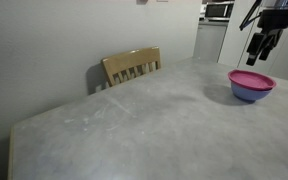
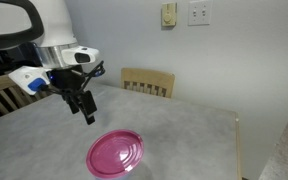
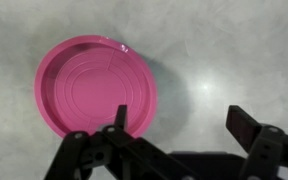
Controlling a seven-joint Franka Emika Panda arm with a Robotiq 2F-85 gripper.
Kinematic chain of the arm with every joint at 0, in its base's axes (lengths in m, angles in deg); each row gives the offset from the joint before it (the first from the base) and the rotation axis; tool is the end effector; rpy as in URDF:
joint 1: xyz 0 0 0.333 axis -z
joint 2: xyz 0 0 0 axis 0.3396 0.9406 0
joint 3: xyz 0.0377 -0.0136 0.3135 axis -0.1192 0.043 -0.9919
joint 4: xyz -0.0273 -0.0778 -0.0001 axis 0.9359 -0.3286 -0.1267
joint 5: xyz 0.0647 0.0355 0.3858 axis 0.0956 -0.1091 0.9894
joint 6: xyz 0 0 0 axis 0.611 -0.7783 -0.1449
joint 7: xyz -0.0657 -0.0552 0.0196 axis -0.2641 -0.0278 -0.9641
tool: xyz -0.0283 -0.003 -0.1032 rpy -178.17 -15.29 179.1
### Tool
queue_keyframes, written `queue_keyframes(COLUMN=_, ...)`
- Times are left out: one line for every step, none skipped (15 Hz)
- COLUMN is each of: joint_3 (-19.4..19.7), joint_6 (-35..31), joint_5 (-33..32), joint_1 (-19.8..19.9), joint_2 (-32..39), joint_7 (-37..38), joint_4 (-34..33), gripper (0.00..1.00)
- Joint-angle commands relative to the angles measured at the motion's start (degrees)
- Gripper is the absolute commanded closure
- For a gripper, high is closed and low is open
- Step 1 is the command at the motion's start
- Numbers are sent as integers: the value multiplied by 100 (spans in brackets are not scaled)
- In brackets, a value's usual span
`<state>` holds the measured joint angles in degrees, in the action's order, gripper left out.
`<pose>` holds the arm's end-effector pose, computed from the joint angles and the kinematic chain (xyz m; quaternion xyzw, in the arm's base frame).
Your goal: Remove the lid from the bowl
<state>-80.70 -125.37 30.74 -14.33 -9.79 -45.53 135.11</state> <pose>0.4677 -0.1194 0.3246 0.9978 -0.0648 0.0099 0.0073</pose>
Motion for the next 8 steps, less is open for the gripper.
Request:
queue_keyframes(joint_3=-62, joint_6=13, joint_5=3, joint_1=56, joint_2=-24, joint_7=0, joint_4=-8, gripper=0)
queue_keyframes(joint_3=-62, joint_6=13, joint_5=3, joint_1=56, joint_2=-30, joint_7=0, joint_4=-8, gripper=0)
queue_keyframes(joint_3=-15, joint_6=54, joint_5=-61, joint_1=102, joint_2=14, joint_7=-104, joint_4=-65, gripper=0)
queue_keyframes(joint_3=21, joint_6=13, joint_5=-40, joint_1=130, joint_2=93, joint_7=-220, joint_4=-97, gripper=0)
queue_keyframes(joint_3=66, joint_6=-19, joint_5=-107, joint_1=178, joint_2=175, joint_7=-235, joint_4=-125, gripper=0)
queue_keyframes(joint_3=114, joint_6=2, joint_5=-189, joint_1=227, joint_2=178, joint_7=-284, joint_4=-115, gripper=0)
queue_keyframes(joint_3=169, joint_6=-23, joint_5=-211, joint_1=279, joint_2=243, joint_7=-399, joint_4=-111, gripper=0)
queue_keyframes(joint_3=218, joint_6=-28, joint_5=-188, joint_1=327, joint_2=290, joint_7=-546, joint_4=-121, gripper=0)
